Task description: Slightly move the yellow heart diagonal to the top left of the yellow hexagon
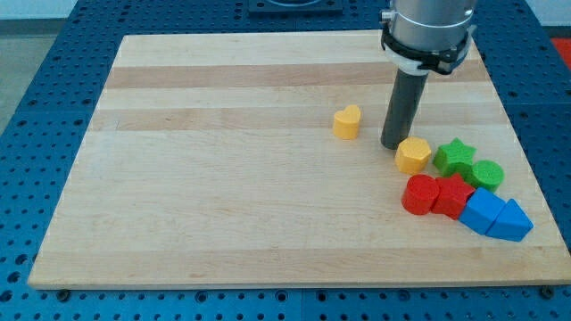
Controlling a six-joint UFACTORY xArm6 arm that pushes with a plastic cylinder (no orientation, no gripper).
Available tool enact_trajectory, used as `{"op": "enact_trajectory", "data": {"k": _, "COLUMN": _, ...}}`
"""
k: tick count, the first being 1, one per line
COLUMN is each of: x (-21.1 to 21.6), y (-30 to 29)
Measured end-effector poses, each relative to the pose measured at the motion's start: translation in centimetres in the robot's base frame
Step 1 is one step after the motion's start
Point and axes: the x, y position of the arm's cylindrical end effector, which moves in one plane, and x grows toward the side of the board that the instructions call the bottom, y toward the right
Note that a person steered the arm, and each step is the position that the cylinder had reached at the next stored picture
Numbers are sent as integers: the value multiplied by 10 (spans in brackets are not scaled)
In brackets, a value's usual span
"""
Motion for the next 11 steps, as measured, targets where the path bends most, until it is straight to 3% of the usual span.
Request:
{"op": "enact_trajectory", "data": {"k": 2, "x": 14, "y": 8}}
{"op": "enact_trajectory", "data": {"k": 4, "x": -65, "y": -9}}
{"op": "enact_trajectory", "data": {"k": 6, "x": -80, "y": -84}}
{"op": "enact_trajectory", "data": {"k": 7, "x": -80, "y": -93}}
{"op": "enact_trajectory", "data": {"k": 8, "x": -57, "y": -91}}
{"op": "enact_trajectory", "data": {"k": 10, "x": 46, "y": -60}}
{"op": "enact_trajectory", "data": {"k": 11, "x": 67, "y": -57}}
